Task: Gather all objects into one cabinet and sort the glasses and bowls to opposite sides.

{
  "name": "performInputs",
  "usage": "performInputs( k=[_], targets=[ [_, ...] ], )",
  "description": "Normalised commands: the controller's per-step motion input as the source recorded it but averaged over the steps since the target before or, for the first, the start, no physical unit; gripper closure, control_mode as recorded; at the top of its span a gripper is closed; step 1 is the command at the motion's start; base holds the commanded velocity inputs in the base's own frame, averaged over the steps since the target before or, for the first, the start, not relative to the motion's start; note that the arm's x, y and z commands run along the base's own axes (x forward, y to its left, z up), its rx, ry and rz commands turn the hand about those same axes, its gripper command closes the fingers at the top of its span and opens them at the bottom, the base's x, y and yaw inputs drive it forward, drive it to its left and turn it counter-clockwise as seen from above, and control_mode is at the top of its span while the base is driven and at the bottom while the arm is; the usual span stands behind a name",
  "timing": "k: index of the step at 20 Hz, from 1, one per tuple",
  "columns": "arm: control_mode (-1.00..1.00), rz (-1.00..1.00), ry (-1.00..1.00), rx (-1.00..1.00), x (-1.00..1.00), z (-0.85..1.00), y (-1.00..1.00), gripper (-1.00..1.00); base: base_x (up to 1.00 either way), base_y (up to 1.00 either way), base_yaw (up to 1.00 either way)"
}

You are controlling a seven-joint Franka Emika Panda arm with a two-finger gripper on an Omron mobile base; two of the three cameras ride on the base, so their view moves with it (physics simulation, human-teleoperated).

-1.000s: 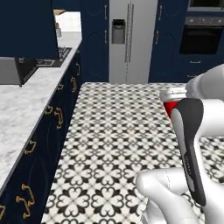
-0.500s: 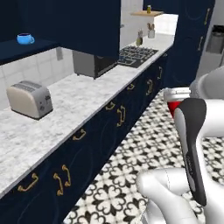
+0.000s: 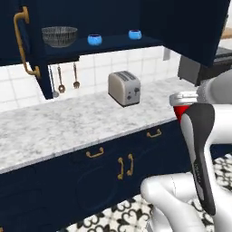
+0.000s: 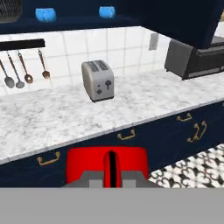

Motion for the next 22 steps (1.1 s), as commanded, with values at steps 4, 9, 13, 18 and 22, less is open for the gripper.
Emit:
performInputs(
  k=[4,9,13,18,22],
  targets=[
    [1.00,0.00,0.00,0.00,0.00,0.00,0.00,1.00,0.96,-0.26,0.70],
    [1.00,0.00,0.00,0.00,0.00,0.00,0.00,1.00,0.99,-0.36,0.43],
    [1.00,0.00,0.00,0.00,0.00,0.00,0.00,1.00,0.41,-0.38,0.08],
    [1.00,0.00,0.00,0.00,0.00,0.00,0.00,1.00,0.00,-0.44,-0.15],
    [1.00,0.00,0.00,0.00,0.00,0.00,0.00,1.00,0.08,-0.10,-0.23]
  ],
)
